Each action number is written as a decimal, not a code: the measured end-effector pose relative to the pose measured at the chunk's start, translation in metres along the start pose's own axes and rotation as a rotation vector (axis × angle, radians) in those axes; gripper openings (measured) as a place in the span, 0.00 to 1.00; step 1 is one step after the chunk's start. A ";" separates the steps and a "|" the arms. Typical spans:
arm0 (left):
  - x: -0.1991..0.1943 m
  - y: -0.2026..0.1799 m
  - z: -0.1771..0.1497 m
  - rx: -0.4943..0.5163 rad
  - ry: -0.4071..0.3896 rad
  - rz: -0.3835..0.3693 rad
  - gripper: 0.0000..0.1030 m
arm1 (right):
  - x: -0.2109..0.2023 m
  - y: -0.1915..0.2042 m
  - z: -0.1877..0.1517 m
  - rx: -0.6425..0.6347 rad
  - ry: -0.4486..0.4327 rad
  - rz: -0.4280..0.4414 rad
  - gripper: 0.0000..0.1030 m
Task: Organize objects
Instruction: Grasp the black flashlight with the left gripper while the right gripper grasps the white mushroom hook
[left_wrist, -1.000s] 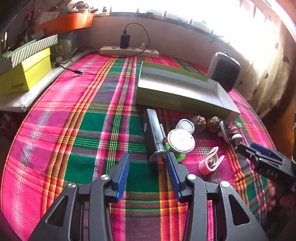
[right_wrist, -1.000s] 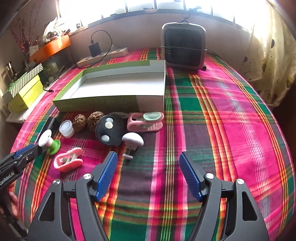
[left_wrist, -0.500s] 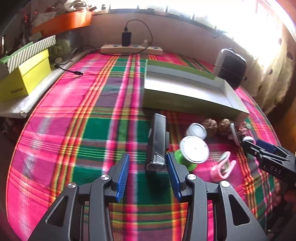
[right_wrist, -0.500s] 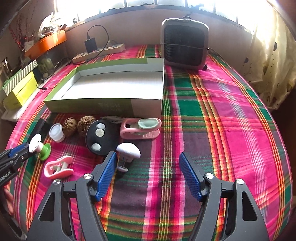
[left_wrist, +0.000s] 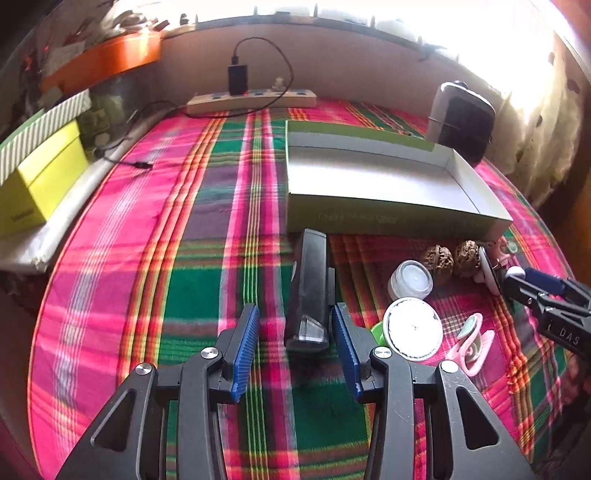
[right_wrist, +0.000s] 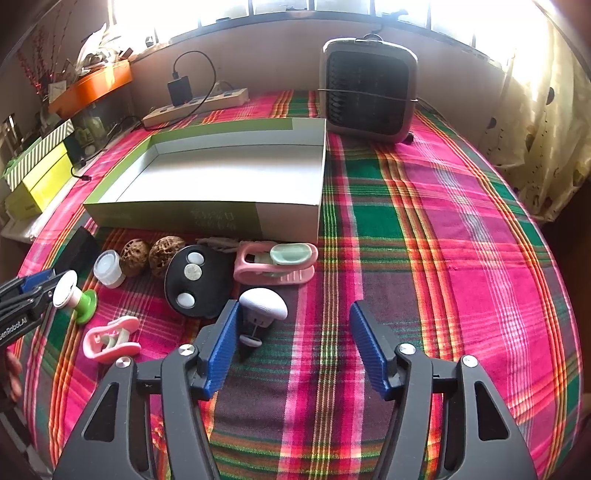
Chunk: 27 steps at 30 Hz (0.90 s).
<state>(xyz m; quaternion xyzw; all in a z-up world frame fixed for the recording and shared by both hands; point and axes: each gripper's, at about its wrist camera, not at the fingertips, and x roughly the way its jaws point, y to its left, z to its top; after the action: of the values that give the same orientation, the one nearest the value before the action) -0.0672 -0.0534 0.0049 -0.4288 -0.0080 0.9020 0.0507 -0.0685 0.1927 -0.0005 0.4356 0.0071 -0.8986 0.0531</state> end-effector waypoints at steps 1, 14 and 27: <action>0.001 0.000 0.001 0.003 -0.001 -0.002 0.38 | 0.000 0.000 0.000 -0.002 -0.001 0.001 0.57; 0.010 0.001 0.013 -0.001 -0.003 -0.017 0.38 | 0.000 0.003 0.002 -0.023 -0.003 0.020 0.46; 0.012 0.004 0.016 -0.013 -0.008 0.015 0.21 | -0.002 0.002 0.004 -0.022 -0.008 0.036 0.28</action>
<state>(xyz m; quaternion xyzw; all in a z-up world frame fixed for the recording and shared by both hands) -0.0879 -0.0552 0.0054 -0.4255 -0.0106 0.9040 0.0412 -0.0699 0.1908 0.0037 0.4315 0.0091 -0.8990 0.0740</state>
